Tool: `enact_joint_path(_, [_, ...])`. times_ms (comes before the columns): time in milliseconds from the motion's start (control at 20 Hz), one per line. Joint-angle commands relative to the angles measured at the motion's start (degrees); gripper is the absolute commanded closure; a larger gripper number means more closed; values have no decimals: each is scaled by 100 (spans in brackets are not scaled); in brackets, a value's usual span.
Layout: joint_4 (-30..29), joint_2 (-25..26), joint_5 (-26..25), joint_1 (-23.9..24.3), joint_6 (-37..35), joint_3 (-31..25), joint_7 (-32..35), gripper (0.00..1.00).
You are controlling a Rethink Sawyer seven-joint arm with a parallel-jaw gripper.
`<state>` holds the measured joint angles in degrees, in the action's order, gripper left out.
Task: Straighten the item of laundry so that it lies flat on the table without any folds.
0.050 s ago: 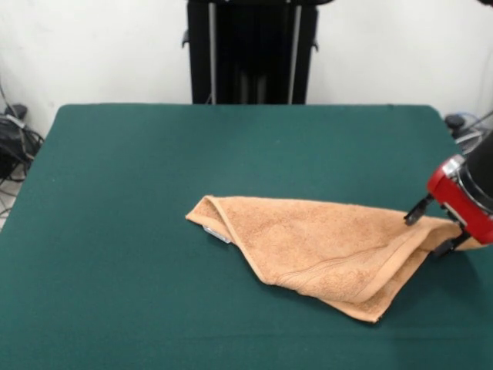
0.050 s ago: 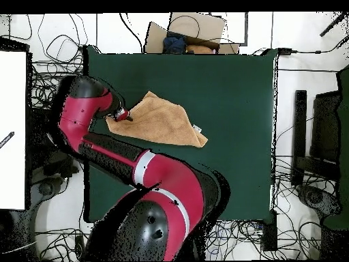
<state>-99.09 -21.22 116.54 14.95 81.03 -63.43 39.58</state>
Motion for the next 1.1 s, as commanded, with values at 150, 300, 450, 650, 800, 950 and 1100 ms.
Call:
enact_joint_path(150, [-349,253,-3,182,-426,138,-690,0])
enact_joint_path(300, [-337,258,-11,189,-393,128,-691,0])
enact_joint_path(450, [-340,254,-22,201,-381,120,-684,0])
enact_joint_path(650, [-352,251,-44,204,-381,123,-655,0])
enact_joint_path(800, [-377,241,-165,202,-423,166,-658,100])
enact_joint_path(950, [-410,210,-314,168,-498,247,-558,100])
enact_joint_path(1100, [-372,218,-328,181,-458,231,-598,100])
